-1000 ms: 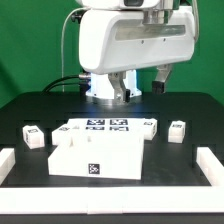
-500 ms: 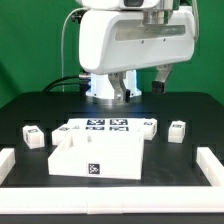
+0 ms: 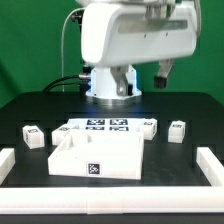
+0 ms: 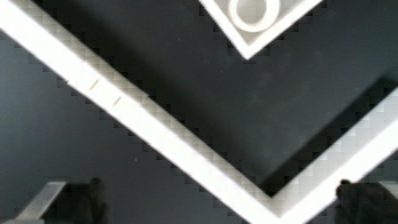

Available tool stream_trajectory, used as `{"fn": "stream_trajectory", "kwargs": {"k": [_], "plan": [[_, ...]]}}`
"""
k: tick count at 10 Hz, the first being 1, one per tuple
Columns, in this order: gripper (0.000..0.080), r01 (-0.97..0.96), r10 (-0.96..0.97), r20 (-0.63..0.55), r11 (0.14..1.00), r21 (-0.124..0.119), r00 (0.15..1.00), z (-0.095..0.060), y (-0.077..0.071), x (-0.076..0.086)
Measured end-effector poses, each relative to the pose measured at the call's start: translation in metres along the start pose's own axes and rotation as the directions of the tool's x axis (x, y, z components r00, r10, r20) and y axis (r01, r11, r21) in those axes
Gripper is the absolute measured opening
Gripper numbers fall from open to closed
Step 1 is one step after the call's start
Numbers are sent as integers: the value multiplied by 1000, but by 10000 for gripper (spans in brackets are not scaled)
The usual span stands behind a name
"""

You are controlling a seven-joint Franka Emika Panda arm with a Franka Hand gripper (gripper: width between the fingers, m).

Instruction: Assemble one leg

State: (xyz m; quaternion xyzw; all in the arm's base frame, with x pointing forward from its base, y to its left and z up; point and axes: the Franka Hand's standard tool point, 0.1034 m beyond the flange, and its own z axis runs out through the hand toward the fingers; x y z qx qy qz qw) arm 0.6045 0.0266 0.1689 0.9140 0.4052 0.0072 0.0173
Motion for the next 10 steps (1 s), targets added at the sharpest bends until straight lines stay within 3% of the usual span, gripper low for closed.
{"fn": "stream_trajectory", "kwargs": {"k": [1, 4, 8, 10], "plan": [[650, 112, -112, -9, 994, -10, 994, 9, -6, -13], [650, 280, -281, 29, 959, 32, 959, 27, -14, -29], [650, 301, -302, 26, 953, 33, 953, 28, -14, -30], [650, 429, -429, -24, 903, 14, 903, 38, -20, -55]]}}
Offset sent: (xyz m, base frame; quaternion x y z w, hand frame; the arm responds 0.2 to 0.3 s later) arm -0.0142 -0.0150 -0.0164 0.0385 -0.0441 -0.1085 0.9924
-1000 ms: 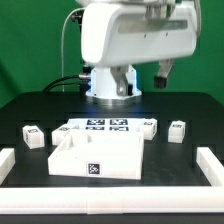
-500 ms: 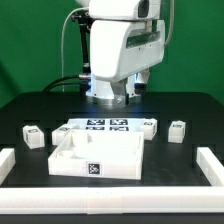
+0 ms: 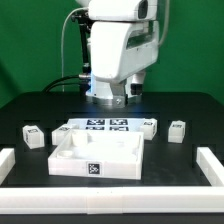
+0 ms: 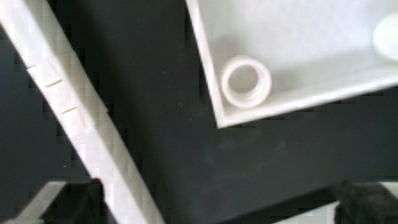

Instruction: Assemble one leg

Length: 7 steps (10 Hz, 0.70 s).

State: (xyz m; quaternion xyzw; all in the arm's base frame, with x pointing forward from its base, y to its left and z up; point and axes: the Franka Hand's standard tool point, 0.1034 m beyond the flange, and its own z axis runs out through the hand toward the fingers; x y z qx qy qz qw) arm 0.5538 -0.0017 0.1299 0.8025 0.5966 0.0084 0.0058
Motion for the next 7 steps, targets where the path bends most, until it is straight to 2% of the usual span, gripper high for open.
{"fn": "stream_trajectory", "kwargs": {"k": [1, 2, 3, 7], "plan": [[650, 85, -85, -15, 996, -22, 996, 10, -11, -11], [650, 138, -139, -18, 990, -27, 990, 25, -24, -22], [650, 145, -145, -17, 989, -10, 989, 35, -34, -29], [650, 144, -144, -13, 990, -5, 989, 38, -35, -31]]}}
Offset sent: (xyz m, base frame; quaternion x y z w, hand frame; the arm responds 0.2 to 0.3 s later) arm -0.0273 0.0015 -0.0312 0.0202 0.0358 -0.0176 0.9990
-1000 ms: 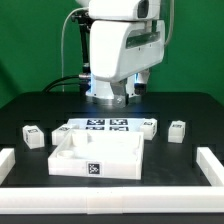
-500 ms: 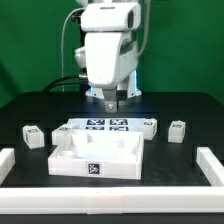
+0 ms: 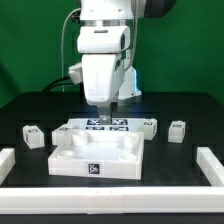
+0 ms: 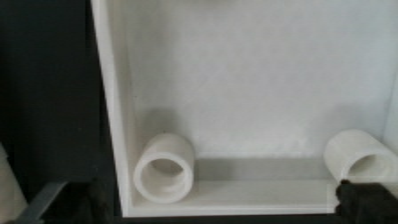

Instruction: Assemble one leg

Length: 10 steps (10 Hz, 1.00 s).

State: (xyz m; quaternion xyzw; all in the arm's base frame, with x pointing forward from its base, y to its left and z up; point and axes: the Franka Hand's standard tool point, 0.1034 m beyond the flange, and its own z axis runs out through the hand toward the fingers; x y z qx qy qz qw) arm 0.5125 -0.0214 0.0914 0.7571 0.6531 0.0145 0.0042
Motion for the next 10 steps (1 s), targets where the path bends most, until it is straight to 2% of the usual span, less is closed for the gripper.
{"fn": "stream_trajectory", "kwargs": {"k": [2, 3, 5, 6, 8, 9, 10], "plan": [[650, 10, -10, 4, 1000, 9, 1000, 3, 0, -1], [650, 4, -4, 0, 1000, 17, 1000, 11, -23, -12], [650, -5, 5, 1, 999, 33, 1000, 30, -65, -24], [650, -8, 8, 1, 999, 54, 1000, 41, -82, -29], [650, -29, 30, -2, 996, 81, 1000, 67, -94, -41], [650, -37, 38, -2, 995, 97, 999, 75, -97, -44], [650, -42, 43, -2, 994, 103, 999, 80, -96, -47]]}}
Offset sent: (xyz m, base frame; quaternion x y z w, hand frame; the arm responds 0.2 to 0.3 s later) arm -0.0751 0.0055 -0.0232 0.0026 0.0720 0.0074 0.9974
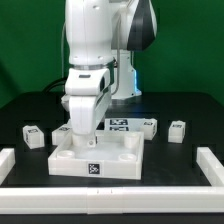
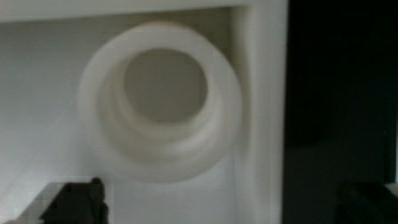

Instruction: Assemble one leg

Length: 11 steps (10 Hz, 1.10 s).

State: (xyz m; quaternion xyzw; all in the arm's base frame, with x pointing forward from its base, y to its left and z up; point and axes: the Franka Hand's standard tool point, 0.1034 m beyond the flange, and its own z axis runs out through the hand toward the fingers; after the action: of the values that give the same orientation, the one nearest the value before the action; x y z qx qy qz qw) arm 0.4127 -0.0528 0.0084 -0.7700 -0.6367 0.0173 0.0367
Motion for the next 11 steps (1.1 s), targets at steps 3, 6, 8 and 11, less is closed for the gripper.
{"fn": "stream_trajectory", "kwargs": {"k": [3, 6, 8, 11], "plan": [[650, 1, -1, 0, 1000, -5, 1000, -1, 2, 2], [351, 14, -14, 4, 1000, -11, 1000, -4, 4, 4], [214, 13, -13, 4, 1000, -10, 1000, -3, 4, 4], [61, 13, -12, 4, 1000, -18, 1000, -4, 6, 3]]}}
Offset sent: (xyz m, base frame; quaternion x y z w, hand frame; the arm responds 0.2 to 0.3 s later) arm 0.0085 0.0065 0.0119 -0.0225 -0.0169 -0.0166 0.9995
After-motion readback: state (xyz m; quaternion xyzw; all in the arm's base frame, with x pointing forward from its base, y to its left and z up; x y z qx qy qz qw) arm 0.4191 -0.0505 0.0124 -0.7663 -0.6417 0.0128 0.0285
